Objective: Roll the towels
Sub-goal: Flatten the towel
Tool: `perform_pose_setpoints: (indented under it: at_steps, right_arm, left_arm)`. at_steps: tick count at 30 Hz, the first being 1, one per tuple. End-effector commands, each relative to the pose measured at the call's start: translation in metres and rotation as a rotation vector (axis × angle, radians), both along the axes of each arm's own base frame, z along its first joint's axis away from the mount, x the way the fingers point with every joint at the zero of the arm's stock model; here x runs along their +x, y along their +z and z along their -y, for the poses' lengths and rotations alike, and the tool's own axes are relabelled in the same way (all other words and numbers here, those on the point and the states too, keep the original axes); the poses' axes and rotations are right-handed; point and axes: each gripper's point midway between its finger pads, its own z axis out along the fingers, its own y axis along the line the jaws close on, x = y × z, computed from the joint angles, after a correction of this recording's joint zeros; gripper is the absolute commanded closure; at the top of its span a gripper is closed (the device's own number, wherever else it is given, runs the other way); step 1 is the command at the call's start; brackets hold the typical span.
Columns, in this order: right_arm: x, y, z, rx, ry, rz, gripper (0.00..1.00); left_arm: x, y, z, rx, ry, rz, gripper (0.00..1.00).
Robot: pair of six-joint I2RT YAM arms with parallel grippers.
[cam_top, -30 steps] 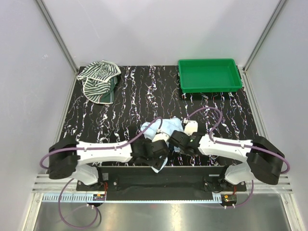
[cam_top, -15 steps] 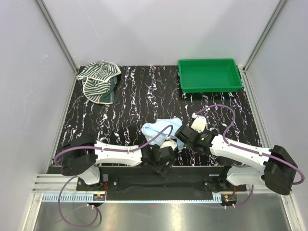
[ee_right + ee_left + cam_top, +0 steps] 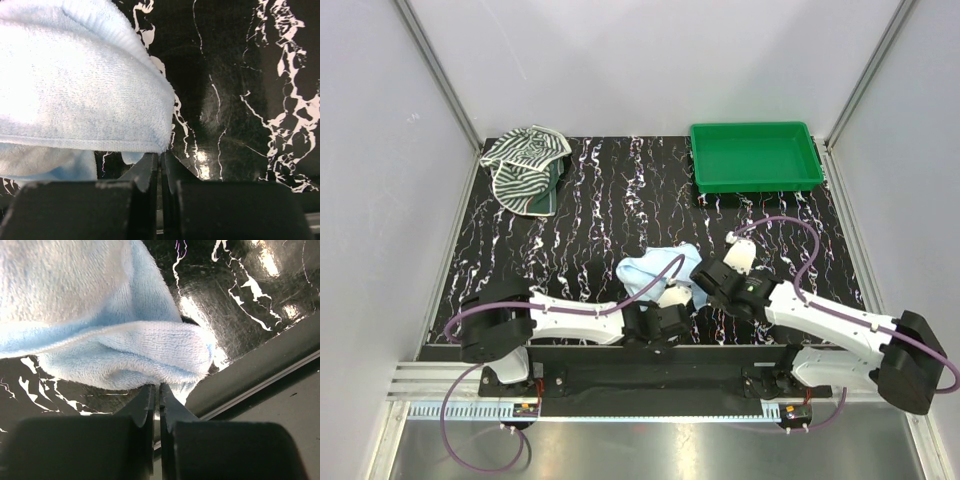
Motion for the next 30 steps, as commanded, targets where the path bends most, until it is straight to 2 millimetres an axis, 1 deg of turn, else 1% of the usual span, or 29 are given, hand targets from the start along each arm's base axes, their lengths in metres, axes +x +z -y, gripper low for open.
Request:
perform_pose_setpoints:
  at_steps: [1, 3, 4, 5, 6, 7, 8, 9, 10, 11, 12, 14, 15, 16, 17, 18, 19, 20, 21, 22, 23, 24, 27, 29, 30]
  right_arm:
    - [0.004, 0.014, 0.014, -0.016, -0.026, 0.037, 1.0]
    - [0.006, 0.021, 0.018, -0.018, -0.032, 0.044, 1.0]
    - [0.007, 0.032, 0.02, -0.016, -0.037, 0.06, 1.0]
    - [0.009, 0.04, 0.022, -0.022, -0.037, 0.071, 1.0]
    - [0.01, 0.049, 0.026, -0.025, -0.043, 0.084, 1.0]
    - [0.013, 0.072, 0.031, -0.02, -0.054, 0.124, 1.0]
    - [0.015, 0.086, 0.035, -0.024, -0.052, 0.147, 1.0]
    - [0.016, 0.099, 0.039, -0.026, -0.061, 0.172, 1.0]
    - [0.018, 0.129, 0.048, -0.02, -0.073, 0.225, 1.0]
    - [0.018, 0.145, 0.053, -0.016, -0.082, 0.254, 1.0]
    - [0.017, 0.175, 0.063, -0.007, -0.096, 0.305, 1.0]
    - [0.014, 0.202, 0.075, -0.005, -0.117, 0.349, 1.0]
    - [0.009, 0.211, 0.085, -0.027, -0.121, 0.351, 1.0]
    - [0.007, 0.238, 0.094, 0.0, -0.142, 0.404, 1.0]
    - [0.004, 0.248, 0.099, 0.002, -0.147, 0.421, 1.0]
    - [-0.001, 0.265, 0.109, 0.012, -0.154, 0.444, 1.0]
    - [-0.005, 0.275, 0.117, 0.01, -0.166, 0.465, 1.0]
    - [-0.008, 0.282, 0.123, 0.016, -0.175, 0.479, 1.0]
    - [-0.014, 0.288, 0.132, 0.014, -0.176, 0.486, 1.0]
    - [-0.019, 0.301, 0.141, 0.041, -0.196, 0.519, 1.0]
    - [-0.022, 0.305, 0.146, 0.043, -0.203, 0.528, 1.0]
    - [-0.029, 0.311, 0.156, 0.05, -0.212, 0.543, 1.0]
    - [-0.035, 0.31, 0.165, 0.033, -0.218, 0.534, 1.0]
    - [-0.034, 0.306, 0.164, 0.029, -0.228, 0.524, 1.0]
    - [-0.032, 0.3, 0.161, 0.018, -0.223, 0.511, 1.0]
  left_arm:
    - [-0.008, -0.034, -0.045, 0.171, 0.027, -0.038, 1.0]
    - [-0.005, -0.021, -0.046, 0.164, 0.03, -0.023, 1.0]
    - [-0.006, -0.011, -0.058, 0.201, 0.032, -0.018, 1.0]
    - [0.003, 0.019, -0.051, 0.143, 0.049, 0.027, 1.0]
    - [0.003, 0.037, -0.065, 0.173, 0.053, 0.037, 1.0]
    - [0.008, 0.055, -0.07, 0.157, 0.068, 0.057, 1.0]
    - [0.016, 0.091, -0.072, 0.074, 0.093, 0.101, 1.0]
    - [0.019, 0.118, -0.081, 0.059, 0.107, 0.115, 1.0]
    - [0.029, 0.14, -0.087, 0.021, 0.145, 0.133, 1.0]
    - [0.034, 0.172, -0.099, -0.046, 0.17, 0.178, 1.0]
    - [0.045, 0.205, -0.113, -0.068, 0.214, 0.221, 1.0]
    - [0.052, 0.244, -0.135, -0.108, 0.26, 0.28, 1.0]
    - [0.052, 0.28, -0.151, -0.162, 0.289, 0.316, 1.0]
    - [0.057, 0.295, -0.163, -0.162, 0.316, 0.351, 1.0]
    - [0.058, 0.31, -0.17, -0.185, 0.329, 0.37, 1.0]
    - [0.056, 0.328, -0.18, -0.205, 0.337, 0.386, 1.0]
    - [0.055, 0.336, -0.186, -0.206, 0.346, 0.401, 1.0]
    - [0.055, 0.339, -0.192, -0.198, 0.356, 0.408, 1.0]
    - [0.053, 0.339, -0.199, -0.175, 0.358, 0.407, 1.0]
    - [0.052, 0.345, -0.205, -0.189, 0.374, 0.415, 1.0]
    - [0.051, 0.344, -0.214, -0.167, 0.391, 0.422, 1.0]
    - [0.049, 0.345, -0.218, -0.171, 0.4, 0.423, 1.0]
    - [0.044, 0.343, -0.227, -0.203, 0.421, 0.41, 1.0]
    - [0.041, 0.339, -0.23, -0.216, 0.431, 0.397, 1.0]
    - [0.041, 0.336, -0.231, -0.215, 0.439, 0.395, 1.0]
